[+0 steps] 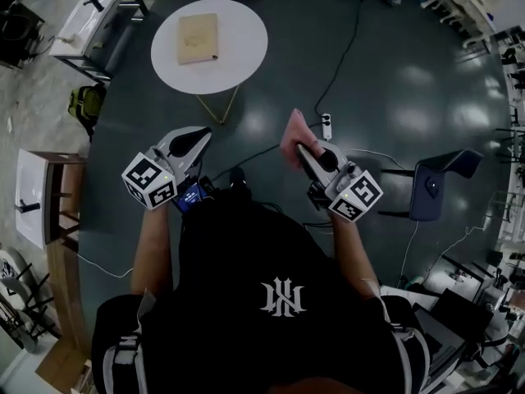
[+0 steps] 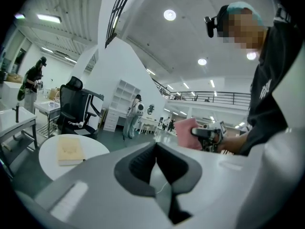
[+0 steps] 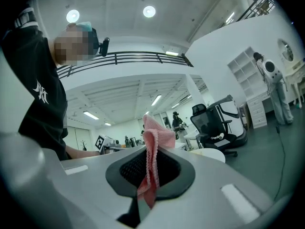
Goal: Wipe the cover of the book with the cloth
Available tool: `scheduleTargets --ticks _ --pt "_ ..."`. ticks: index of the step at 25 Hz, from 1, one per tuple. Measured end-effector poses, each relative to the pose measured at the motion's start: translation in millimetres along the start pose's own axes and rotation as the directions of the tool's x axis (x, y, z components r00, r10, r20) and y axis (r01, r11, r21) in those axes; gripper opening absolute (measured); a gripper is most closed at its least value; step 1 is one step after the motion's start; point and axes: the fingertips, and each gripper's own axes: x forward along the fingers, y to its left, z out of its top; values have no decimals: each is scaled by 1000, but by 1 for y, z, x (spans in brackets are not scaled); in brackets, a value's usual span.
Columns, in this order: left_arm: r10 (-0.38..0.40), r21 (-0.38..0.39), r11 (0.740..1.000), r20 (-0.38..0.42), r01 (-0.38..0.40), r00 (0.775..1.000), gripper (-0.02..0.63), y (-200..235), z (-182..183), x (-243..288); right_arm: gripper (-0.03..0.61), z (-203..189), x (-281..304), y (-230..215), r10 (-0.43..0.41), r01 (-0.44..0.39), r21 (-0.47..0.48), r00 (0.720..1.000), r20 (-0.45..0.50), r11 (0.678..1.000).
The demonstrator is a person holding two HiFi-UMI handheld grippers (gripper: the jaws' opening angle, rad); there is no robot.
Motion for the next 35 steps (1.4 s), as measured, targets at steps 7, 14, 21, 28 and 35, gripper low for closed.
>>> scheduleTargets --ticks 7,14,21,28,35 --pt "85 -14 996 -8 -86 996 3 92 20 20 15 23 77 -47 39 -40 -21 999 -34 999" --pt "171 -50 984 -18 -171 985 3 155 20 27 15 35 132 -81 86 -88 -26 993 -85 996" --pt "297 -95 950 -13 -297 955 4 208 14 29 15 43 196 -130 203 -207 -17 971 -130 978" --pt "447 -146 883 -29 -446 894 3 259 26 56 15 57 271 -200 372 -375 19 911 -177 927" --pt "631 -240 742 -67 -626 773 5 313 44 97 15 82 338 -284 550 -548 82 796 -252 832"
